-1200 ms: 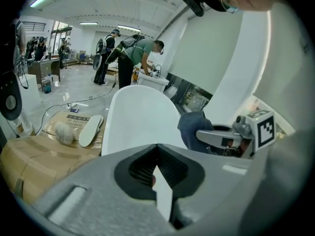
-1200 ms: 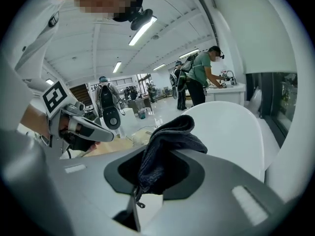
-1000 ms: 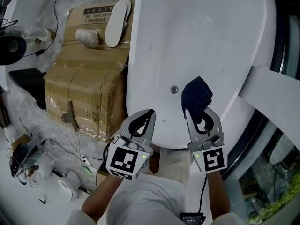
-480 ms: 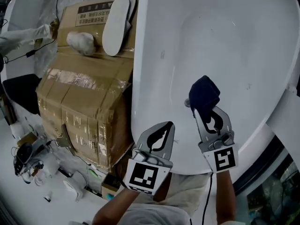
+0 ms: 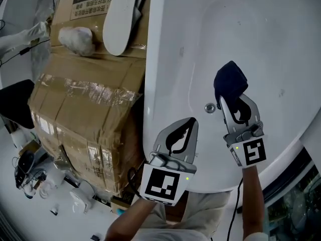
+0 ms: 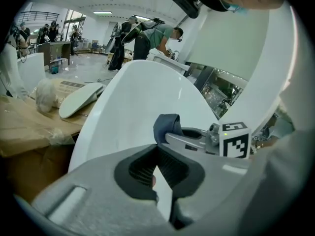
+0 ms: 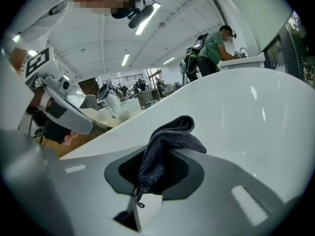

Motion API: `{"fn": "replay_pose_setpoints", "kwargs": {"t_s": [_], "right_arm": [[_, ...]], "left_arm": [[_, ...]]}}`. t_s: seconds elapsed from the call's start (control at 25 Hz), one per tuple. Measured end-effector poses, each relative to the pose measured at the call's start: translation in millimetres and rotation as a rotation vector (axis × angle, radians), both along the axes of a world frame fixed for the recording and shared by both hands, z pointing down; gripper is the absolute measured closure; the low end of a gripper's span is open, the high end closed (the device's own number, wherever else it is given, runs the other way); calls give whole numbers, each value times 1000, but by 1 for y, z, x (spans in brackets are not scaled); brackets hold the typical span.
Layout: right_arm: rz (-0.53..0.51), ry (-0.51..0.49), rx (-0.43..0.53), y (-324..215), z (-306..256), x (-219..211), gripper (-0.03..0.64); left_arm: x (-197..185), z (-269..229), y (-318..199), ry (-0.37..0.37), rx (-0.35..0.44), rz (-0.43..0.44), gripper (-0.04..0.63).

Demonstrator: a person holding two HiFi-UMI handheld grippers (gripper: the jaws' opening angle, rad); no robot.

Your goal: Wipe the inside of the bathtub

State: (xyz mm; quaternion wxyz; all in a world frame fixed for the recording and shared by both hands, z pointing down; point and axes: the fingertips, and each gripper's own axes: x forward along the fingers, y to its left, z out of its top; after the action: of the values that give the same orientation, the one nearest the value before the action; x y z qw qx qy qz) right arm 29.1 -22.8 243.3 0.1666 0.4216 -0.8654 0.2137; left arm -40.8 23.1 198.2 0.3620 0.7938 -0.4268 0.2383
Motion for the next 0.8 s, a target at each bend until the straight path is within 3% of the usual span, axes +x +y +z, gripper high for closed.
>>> {"fn": "replay_pose_setpoints", "kwargs": {"t_s": [0.28,0.8], "right_arm": [[51,-48,23,-29,59,6,540],[200,-239,-147,-76,171,-1,540]], "left_arm": [[8,58,1,2,-11,8,597],[9,120,-15,-21,-12,32,597]]}}
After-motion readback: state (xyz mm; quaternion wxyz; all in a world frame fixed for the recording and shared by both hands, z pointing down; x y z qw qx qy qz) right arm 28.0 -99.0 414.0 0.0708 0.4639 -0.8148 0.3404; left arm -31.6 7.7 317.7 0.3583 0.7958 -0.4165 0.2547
